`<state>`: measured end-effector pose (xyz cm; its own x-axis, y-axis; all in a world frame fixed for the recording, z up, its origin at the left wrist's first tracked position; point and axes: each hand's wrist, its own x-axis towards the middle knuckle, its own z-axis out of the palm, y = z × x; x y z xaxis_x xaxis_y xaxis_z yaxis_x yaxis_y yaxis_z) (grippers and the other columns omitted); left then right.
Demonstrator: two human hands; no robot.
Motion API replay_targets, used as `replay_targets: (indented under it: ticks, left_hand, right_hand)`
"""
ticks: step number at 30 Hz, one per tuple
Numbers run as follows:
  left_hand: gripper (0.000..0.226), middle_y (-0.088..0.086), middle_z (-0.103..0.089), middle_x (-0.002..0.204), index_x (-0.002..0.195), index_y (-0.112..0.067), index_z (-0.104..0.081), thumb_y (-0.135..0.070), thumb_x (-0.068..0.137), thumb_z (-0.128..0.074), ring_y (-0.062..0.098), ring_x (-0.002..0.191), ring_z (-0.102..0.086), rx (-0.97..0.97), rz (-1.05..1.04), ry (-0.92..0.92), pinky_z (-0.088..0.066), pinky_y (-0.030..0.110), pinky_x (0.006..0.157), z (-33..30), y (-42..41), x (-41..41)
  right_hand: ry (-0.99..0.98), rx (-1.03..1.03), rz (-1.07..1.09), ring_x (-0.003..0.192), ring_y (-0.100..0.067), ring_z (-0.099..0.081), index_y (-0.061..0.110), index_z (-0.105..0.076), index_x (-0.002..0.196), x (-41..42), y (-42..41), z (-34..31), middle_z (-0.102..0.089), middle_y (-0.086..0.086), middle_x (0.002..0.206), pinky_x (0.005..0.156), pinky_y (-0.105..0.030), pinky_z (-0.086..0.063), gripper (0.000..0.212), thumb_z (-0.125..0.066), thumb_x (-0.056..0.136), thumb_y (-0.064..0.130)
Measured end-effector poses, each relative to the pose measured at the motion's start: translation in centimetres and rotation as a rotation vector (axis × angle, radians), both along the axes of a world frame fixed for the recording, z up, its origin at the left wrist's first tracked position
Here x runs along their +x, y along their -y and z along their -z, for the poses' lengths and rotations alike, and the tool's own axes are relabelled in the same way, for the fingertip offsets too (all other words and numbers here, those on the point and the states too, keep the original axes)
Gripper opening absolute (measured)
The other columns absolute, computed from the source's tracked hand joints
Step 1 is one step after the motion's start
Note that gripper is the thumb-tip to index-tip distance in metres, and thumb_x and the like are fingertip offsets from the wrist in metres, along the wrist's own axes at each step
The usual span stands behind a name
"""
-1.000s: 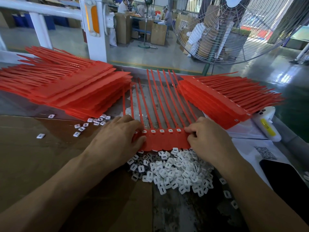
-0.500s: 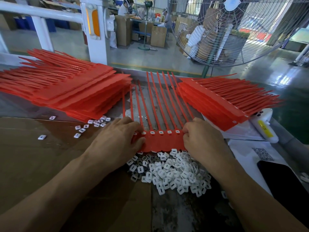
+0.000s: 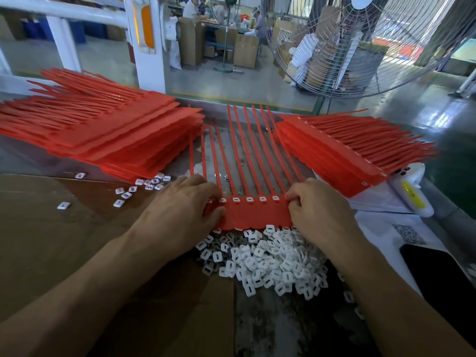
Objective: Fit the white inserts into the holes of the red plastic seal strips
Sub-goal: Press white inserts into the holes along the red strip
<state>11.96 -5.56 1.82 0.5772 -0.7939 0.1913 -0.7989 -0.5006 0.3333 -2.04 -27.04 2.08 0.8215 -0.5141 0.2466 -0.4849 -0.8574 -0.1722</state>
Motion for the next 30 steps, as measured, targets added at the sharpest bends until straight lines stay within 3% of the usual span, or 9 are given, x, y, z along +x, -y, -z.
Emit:
replay_targets:
  ticks: [2, 4, 8, 15, 25, 28, 30]
  left_hand:
    - [0.039, -0.013, -0.054, 0.128, 0.129, -0.036, -0.060, -0.054, 0.095, -0.052, 0.011, 0.122, -0.048, -0.008, -0.002, 0.005, -0.042, 0.039, 0.107, 0.0, 0.0, 0.0]
    - [0.040, -0.013, -0.054, 0.129, 0.129, -0.036, -0.060, -0.054, 0.095, -0.052, 0.011, 0.122, -0.048, -0.010, -0.005, 0.006, -0.043, 0.039, 0.107, 0.1, 0.0, 0.0]
    - [0.039, -0.014, -0.054, 0.128, 0.129, -0.036, -0.060, -0.054, 0.095, -0.053, 0.010, 0.122, -0.048, -0.015, -0.002, 0.011, -0.042, 0.039, 0.107, 0.3, 0.1, 0.2]
    - [0.040, -0.014, -0.054, 0.127, 0.128, -0.036, -0.060, -0.056, 0.094, -0.052, 0.010, 0.120, -0.049, -0.013, 0.002, 0.005, -0.043, 0.039, 0.106, 0.3, 0.1, 0.2]
    - [0.046, -0.015, -0.054, 0.125, 0.128, -0.036, -0.060, -0.059, 0.091, -0.046, 0.008, 0.119, -0.048, 0.000, 0.002, 0.001, -0.043, 0.036, 0.105, 0.1, 0.0, 0.0]
    - [0.045, -0.015, -0.053, 0.126, 0.129, -0.036, -0.059, -0.059, 0.092, -0.046, 0.008, 0.120, -0.048, 0.007, 0.001, -0.002, -0.043, 0.037, 0.106, 0.1, 0.0, 0.0]
    - [0.044, -0.015, -0.053, 0.127, 0.129, -0.036, -0.059, -0.058, 0.092, -0.047, 0.008, 0.121, -0.047, 0.008, 0.003, -0.004, -0.042, 0.037, 0.107, 0.1, 0.0, 0.0]
  right_hand:
    - [0.121, 0.140, -0.040, 0.098, -0.007, -0.063, 0.026, -0.074, 0.110, -0.6, 0.1, 0.0, -0.067, 0.011, 0.110, 0.082, -0.027, -0.051, 0.022, -0.059, 0.097, 0.017]
    - [0.198, 0.311, -0.133, 0.095, 0.005, -0.064, 0.034, -0.074, 0.103, -1.0, 0.1, -0.5, -0.070, 0.021, 0.102, 0.079, -0.016, -0.047, 0.018, -0.068, 0.096, 0.019]
    - [0.067, 0.475, -0.325, 0.081, 0.003, -0.067, 0.038, -0.074, 0.083, -1.2, -0.4, -1.2, -0.071, 0.024, 0.089, 0.067, -0.016, -0.049, 0.009, -0.082, 0.085, 0.034]
    - [-0.072, 0.429, -0.383, 0.084, 0.003, -0.063, 0.036, -0.073, 0.082, -1.1, -0.3, -1.1, -0.064, 0.028, 0.094, 0.068, -0.017, -0.043, 0.013, -0.084, 0.082, 0.042]
    - [-0.100, 0.446, -0.385, 0.076, 0.001, -0.065, 0.037, -0.068, 0.083, -1.3, -0.5, -1.2, -0.067, 0.026, 0.089, 0.064, -0.023, -0.052, 0.014, -0.082, 0.086, 0.039]
    - [-0.049, 0.534, -0.395, 0.066, -0.003, -0.066, 0.036, -0.067, 0.084, -1.4, -0.6, -1.1, -0.071, 0.016, 0.080, 0.059, -0.022, -0.053, 0.013, -0.079, 0.089, 0.035]
    - [0.078, 0.573, -0.372, 0.069, -0.002, -0.066, 0.033, -0.067, 0.085, -1.4, -0.4, -1.1, -0.071, 0.014, 0.080, 0.060, -0.017, -0.051, 0.014, -0.077, 0.091, 0.028]
